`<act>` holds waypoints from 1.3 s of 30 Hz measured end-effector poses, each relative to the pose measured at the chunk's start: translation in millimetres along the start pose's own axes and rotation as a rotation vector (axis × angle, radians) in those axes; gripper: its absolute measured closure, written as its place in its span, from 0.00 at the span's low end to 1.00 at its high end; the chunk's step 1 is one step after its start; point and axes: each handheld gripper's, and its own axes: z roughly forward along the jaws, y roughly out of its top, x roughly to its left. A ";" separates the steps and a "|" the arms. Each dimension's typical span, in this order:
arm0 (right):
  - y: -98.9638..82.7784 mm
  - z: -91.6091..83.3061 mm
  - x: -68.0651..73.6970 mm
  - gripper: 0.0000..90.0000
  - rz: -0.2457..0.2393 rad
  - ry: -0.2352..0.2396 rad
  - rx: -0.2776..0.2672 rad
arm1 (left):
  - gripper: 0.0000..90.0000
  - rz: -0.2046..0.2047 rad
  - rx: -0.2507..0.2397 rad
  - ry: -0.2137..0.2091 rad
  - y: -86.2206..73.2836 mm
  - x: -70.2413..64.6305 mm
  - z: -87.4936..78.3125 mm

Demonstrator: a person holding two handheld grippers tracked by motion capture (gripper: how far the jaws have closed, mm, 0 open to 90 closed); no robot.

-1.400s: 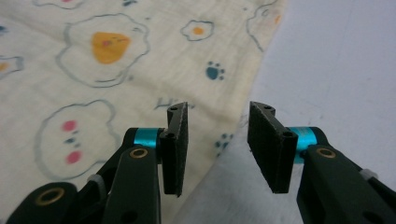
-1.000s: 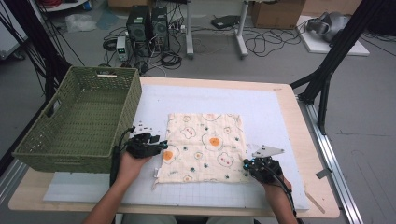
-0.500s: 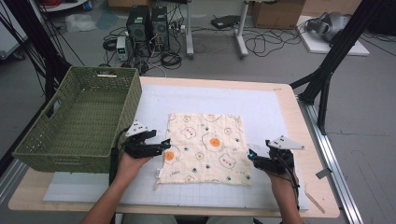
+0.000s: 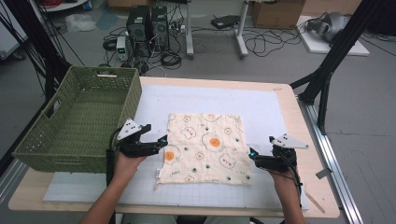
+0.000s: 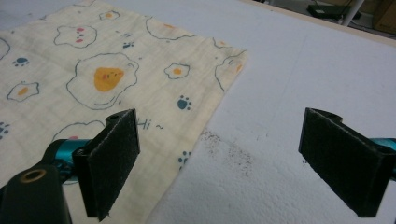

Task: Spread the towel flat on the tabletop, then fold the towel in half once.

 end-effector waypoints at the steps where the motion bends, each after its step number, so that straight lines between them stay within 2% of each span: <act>1: -0.1 -0.5 -0.9 0.13 0.006 0.000 -0.003 | 0.18 -0.005 0.002 -0.005 0.1 0.1 -0.2; 7: -1.1 -2.0 -3.8 0.13 0.015 -0.006 -0.001 | 0.19 -0.014 0.011 -0.016 -0.1 -0.2 -0.4; 10: -2.0 -3.1 -4.4 0.13 0.013 -0.008 0.001 | 0.19 -0.019 0.001 -0.019 -0.5 -0.3 -0.5; 17: -2.3 -1.8 -5.6 0.13 0.016 -0.012 0.005 | 0.19 -0.026 0.003 -0.010 -1.5 -0.1 0.2; 23: -3.0 -1.6 -4.8 0.13 0.019 -0.010 0.006 | 0.18 -0.021 0.021 0.035 -2.7 1.7 3.4; 25: -3.6 -1.3 -4.2 0.13 0.020 -0.007 0.009 | 0.18 -0.026 0.031 0.037 -3.0 2.4 5.3; 28: -4.0 -0.7 -4.0 0.13 0.011 -0.004 0.014 | 0.18 -0.043 0.043 0.025 -1.2 2.9 10.2; 33: -4.9 -2.3 -3.7 0.13 0.019 0.004 0.013 | 0.22 -0.102 0.071 -0.035 2.2 5.2 18.8; 38: -4.9 -1.3 -4.4 0.13 0.016 0.007 0.014 | 0.22 -0.118 0.077 -0.026 16.7 10.2 32.0; 39: -4.8 -1.1 -4.4 0.13 0.015 0.009 0.013 | 0.22 -0.110 0.080 -0.019 20.7 11.3 35.3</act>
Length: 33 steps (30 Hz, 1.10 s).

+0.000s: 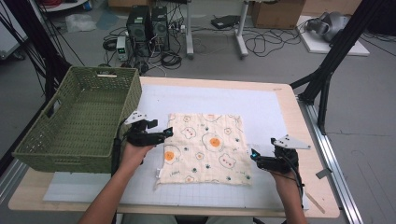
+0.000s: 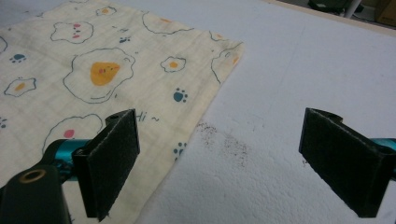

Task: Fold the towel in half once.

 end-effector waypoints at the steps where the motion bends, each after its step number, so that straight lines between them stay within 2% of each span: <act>1: 0.0 0.3 -0.1 0.13 0.003 0.001 0.001 | 0.22 0.007 -0.007 0.007 3.8 0.8 3.2; 5: 0.7 1.5 -0.4 0.13 0.013 0.014 -0.005 | 0.22 0.030 0.019 0.022 15.3 4.5 17.6; 9: 1.3 2.8 -0.4 0.13 0.012 0.021 -0.007 | 0.23 0.037 0.043 0.038 19.7 7.3 32.9; 12: 1.6 3.5 -0.2 0.13 0.017 0.025 -0.009 | 0.27 0.042 0.034 0.096 16.0 11.2 44.0; 14: 1.8 3.9 0.1 0.13 0.016 0.030 -0.008 | 0.28 0.034 0.060 0.140 11.0 16.9 51.7; 17: 2.1 5.1 1.3 0.13 0.016 0.035 -0.005 | 0.30 0.019 0.087 0.178 5.3 25.6 60.0; 19: 2.3 6.2 2.1 0.13 0.011 0.038 -0.004 | 0.33 0.015 0.096 0.192 2.9 29.6 63.7; 20: 2.5 6.6 2.5 0.13 0.010 0.039 -0.002 | 0.34 0.021 0.120 0.201 3.0 31.2 65.7; 25: 2.9 8.1 4.5 0.13 0.004 0.041 0.002 | 0.37 0.067 0.146 0.210 12.7 31.1 78.1; 29: 3.1 8.7 5.2 0.13 0.007 0.042 0.005 | 0.42 0.093 0.204 0.222 16.8 29.9 90.4; 33: 3.0 9.9 4.5 0.13 0.005 0.043 0.007 | 0.50 0.083 0.250 0.249 13.4 30.7 98.6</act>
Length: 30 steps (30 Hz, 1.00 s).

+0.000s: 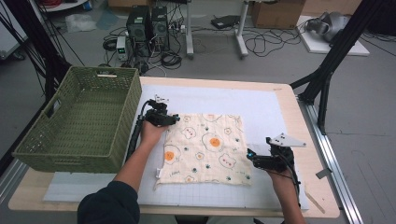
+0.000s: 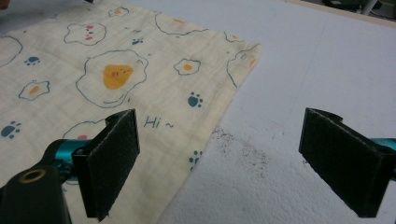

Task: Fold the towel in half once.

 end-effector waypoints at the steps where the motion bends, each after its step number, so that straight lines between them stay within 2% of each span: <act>1: -0.1 0.3 -0.1 0.13 -0.002 0.000 0.007 | 0.50 0.003 0.018 0.013 -1.1 0.4 1.3; 5: 0.1 2.3 0.6 0.13 -0.004 0.003 0.013 | 0.58 0.040 0.019 0.038 -1.6 0.4 1.3; 8: 0.5 5.7 -0.1 0.13 -0.013 0.003 0.021 | 0.71 0.042 0.016 0.024 -1.7 0.9 0.1; 12: 3.6 12.3 -3.0 0.13 0.007 0.010 0.043 | 0.93 -0.020 0.019 -0.021 -2.1 2.9 -0.6; 16: 12.1 29.7 -8.9 0.13 0.023 0.015 0.088 | 0.95 -0.011 0.024 -0.030 -1.9 2.4 -1.6; 20: 24.5 54.6 -15.2 0.13 0.052 0.034 0.109 | 0.95 -0.038 0.024 -0.071 -2.2 4.5 -2.6; 22: 31.7 67.9 -18.5 0.13 0.060 0.034 0.122 | 0.95 -0.045 0.025 -0.074 -2.4 5.2 -3.3; 27: 45.2 96.2 -26.6 0.13 0.044 -0.004 0.191 | 0.95 -0.051 0.031 -0.075 -1.9 5.4 -5.3; 30: 50.4 111.1 -32.8 0.13 0.086 0.008 0.206 | 0.95 -0.060 0.025 -0.084 -1.5 2.8 -4.9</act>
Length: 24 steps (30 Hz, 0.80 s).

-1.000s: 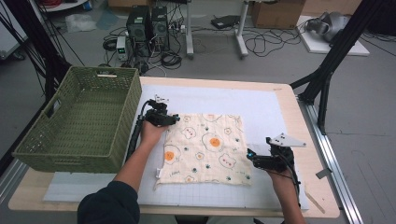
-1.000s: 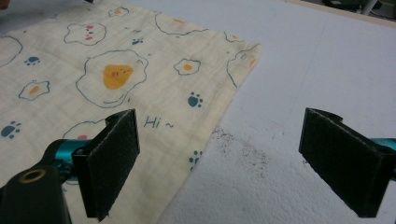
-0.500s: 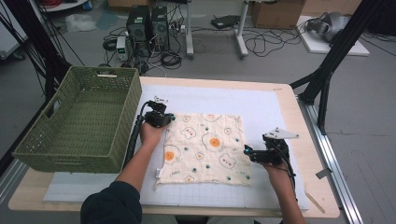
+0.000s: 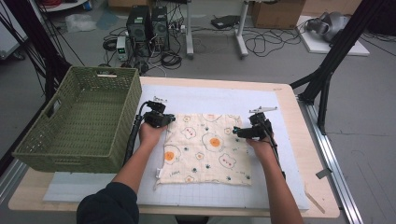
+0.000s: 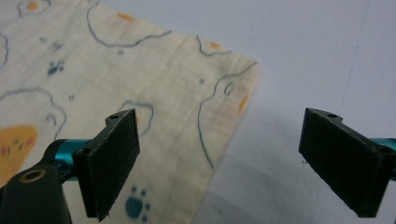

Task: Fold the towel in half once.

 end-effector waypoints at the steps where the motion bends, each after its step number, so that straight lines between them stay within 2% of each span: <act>1: 2.1 4.5 -1.6 0.13 0.013 -0.007 0.012 | 0.95 0.001 -0.001 -0.001 0.2 -0.9 0.1; 2: 4.2 8.8 -2.9 0.14 0.017 -0.009 0.026 | 0.95 0.002 -0.003 -0.002 0.3 -1.4 0.4; 6: 4.9 15.5 -7.6 0.28 0.049 -0.032 -0.010 | 0.95 -0.016 0.002 -0.008 0.2 -0.8 -0.8; 8: 4.8 17.1 -9.7 0.35 0.062 -0.026 -0.035 | 0.95 -0.023 -0.004 -0.011 0.6 -0.5 -1.7; 10: 5.2 19.3 -9.8 0.42 0.040 -0.027 -0.041 | 0.95 -0.031 -0.014 -0.013 1.3 -0.8 -2.5; 13: 6.5 24.3 -8.2 0.49 0.037 -0.017 -0.020 | 0.95 -0.030 -0.010 -0.014 1.4 -0.9 -3.1; 16: 8.0 25.9 -4.9 0.57 0.022 -0.054 -0.014 | 0.95 -0.028 -0.002 -0.012 1.0 0.4 -3.7; 20: 8.3 25.5 -6.0 0.76 0.020 -0.044 -0.019 | 0.95 -0.028 -0.007 -0.012 1.6 1.7 -5.5; 24: 11.0 26.9 0.6 0.94 -0.026 -0.035 -0.008 | 0.96 -0.037 -0.014 -0.007 2.0 1.6 -6.0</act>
